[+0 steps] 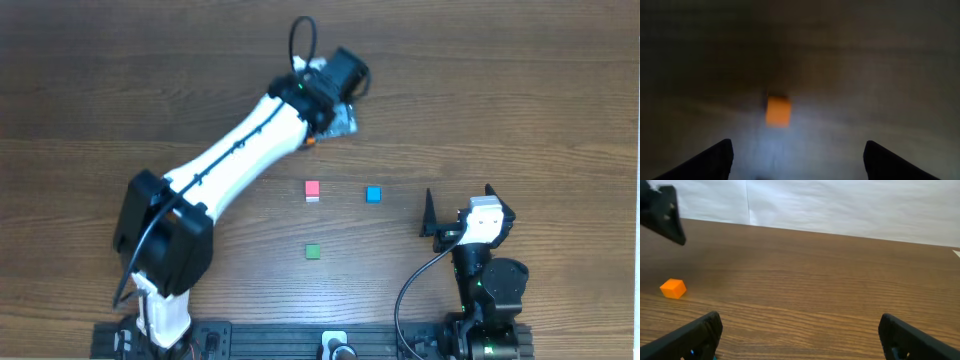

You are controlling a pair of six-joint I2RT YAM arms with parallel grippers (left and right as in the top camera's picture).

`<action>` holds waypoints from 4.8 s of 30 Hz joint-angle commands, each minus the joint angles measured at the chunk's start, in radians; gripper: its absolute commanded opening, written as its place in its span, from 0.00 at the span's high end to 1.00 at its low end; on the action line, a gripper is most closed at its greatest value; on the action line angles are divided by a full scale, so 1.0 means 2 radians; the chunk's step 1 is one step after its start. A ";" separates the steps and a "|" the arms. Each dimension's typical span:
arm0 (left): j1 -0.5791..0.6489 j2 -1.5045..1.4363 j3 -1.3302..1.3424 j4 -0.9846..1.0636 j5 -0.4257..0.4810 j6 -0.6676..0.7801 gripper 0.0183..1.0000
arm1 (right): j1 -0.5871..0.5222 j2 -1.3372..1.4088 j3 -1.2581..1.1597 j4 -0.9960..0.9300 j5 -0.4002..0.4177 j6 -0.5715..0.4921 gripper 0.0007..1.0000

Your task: Stack Cubes

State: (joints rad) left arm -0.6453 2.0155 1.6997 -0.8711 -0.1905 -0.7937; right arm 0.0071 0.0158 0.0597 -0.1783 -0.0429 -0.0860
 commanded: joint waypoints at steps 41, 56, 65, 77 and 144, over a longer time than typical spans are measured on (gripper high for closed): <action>0.014 0.079 0.027 -0.005 0.039 0.049 0.86 | 0.002 -0.004 -0.005 0.002 0.003 -0.002 0.01; -0.073 -0.109 -0.090 -0.067 -0.014 -0.030 0.90 | 0.002 -0.004 -0.005 0.002 0.003 -0.002 0.01; -0.088 -0.126 -0.174 -0.023 -0.008 -0.052 0.90 | 0.002 -0.004 -0.005 0.002 0.003 -0.002 0.01; -0.079 -0.094 -0.174 -0.013 -0.003 -0.055 0.90 | 0.002 -0.004 -0.005 0.002 0.003 -0.002 0.01; 0.048 -0.151 -0.174 0.048 -0.068 -0.029 0.00 | 0.002 -0.004 -0.005 0.002 0.003 -0.002 0.01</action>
State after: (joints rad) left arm -0.6769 1.8404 1.3525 -0.8082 -0.2512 -0.8974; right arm 0.0071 0.0158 0.0597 -0.1783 -0.0425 -0.0864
